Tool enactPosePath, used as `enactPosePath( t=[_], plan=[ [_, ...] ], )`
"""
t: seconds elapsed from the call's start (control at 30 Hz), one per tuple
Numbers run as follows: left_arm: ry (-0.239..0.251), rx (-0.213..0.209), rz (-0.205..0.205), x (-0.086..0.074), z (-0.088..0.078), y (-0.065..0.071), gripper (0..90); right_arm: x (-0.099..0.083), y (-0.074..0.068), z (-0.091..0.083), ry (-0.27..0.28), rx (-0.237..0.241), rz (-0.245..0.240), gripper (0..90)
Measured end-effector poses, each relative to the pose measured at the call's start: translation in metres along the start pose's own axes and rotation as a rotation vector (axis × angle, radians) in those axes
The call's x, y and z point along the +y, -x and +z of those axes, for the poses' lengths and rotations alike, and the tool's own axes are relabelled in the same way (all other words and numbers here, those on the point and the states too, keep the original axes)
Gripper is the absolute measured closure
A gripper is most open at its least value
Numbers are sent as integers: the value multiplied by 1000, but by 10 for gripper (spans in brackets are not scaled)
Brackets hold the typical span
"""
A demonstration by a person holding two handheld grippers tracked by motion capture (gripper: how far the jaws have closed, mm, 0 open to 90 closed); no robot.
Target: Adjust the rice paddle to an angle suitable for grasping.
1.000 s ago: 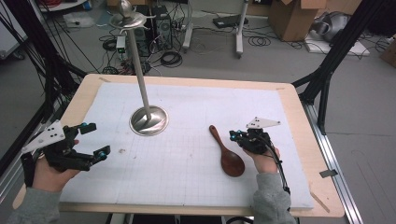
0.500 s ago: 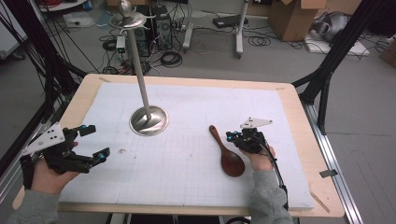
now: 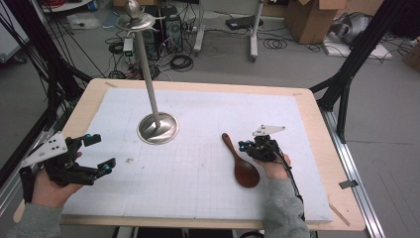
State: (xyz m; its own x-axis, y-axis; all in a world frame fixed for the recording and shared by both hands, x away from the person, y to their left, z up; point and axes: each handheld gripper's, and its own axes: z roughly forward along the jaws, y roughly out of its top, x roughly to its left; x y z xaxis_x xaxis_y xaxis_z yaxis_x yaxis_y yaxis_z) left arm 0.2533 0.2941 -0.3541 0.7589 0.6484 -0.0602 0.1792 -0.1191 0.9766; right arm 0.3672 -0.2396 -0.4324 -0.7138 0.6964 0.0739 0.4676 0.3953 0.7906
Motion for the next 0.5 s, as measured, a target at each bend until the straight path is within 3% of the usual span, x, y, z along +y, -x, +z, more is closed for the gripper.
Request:
enactPosePath(
  t=[0.27,0.5],
  plan=[
    [-20,-9,-9,-3,1,-1,31,-1,1,7,-31,0,-9,895],
    [-11,9,-18,-4,-7,-3,31,1,1,15,-67,-37,-15,895]
  ],
)
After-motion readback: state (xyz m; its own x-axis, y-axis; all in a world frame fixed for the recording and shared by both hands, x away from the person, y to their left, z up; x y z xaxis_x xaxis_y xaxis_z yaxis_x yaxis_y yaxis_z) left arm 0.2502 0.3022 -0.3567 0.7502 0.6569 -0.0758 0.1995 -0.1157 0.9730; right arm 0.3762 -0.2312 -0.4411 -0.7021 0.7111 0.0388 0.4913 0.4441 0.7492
